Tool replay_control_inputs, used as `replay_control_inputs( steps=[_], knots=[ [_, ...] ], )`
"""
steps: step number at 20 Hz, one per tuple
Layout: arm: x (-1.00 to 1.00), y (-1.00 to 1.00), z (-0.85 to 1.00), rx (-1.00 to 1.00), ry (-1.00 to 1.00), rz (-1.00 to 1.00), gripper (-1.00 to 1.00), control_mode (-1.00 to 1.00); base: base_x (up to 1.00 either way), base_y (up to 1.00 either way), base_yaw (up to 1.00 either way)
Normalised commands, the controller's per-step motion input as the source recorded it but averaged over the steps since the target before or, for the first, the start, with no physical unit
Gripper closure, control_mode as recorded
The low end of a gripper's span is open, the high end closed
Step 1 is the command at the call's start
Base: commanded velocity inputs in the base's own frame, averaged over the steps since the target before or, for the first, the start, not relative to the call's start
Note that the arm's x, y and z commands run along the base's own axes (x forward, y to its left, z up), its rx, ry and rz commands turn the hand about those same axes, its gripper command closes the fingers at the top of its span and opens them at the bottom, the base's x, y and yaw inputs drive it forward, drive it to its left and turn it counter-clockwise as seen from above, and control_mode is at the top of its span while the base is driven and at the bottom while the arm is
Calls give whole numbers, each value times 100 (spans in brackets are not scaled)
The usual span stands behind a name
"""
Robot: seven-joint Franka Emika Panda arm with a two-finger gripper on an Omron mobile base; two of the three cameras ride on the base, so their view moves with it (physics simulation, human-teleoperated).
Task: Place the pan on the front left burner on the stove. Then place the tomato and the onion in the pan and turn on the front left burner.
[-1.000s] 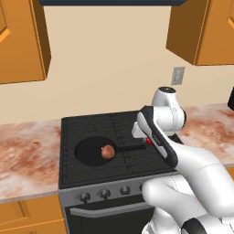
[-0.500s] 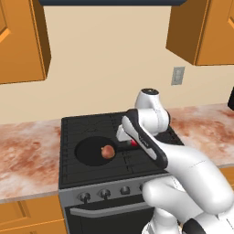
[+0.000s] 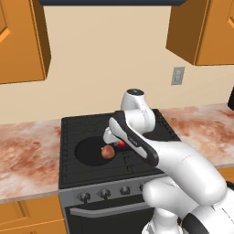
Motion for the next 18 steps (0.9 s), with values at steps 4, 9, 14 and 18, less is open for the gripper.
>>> replay_control_inputs(
  steps=[4, 9, 14, 18],
  knots=[
    [7, 44, 2, 0, 0, 13, 100, -100, 0, 0, 0],
    [8, 45, 1, 0, -1, 13, 100, -100, 0, 0, 0],
    [9, 45, 0, -2, -7, 15, 100, -100, 0, 0, 0],
    [25, 34, 0, -3, -9, 16, 100, -100, 0, 0, 0]
  ],
)
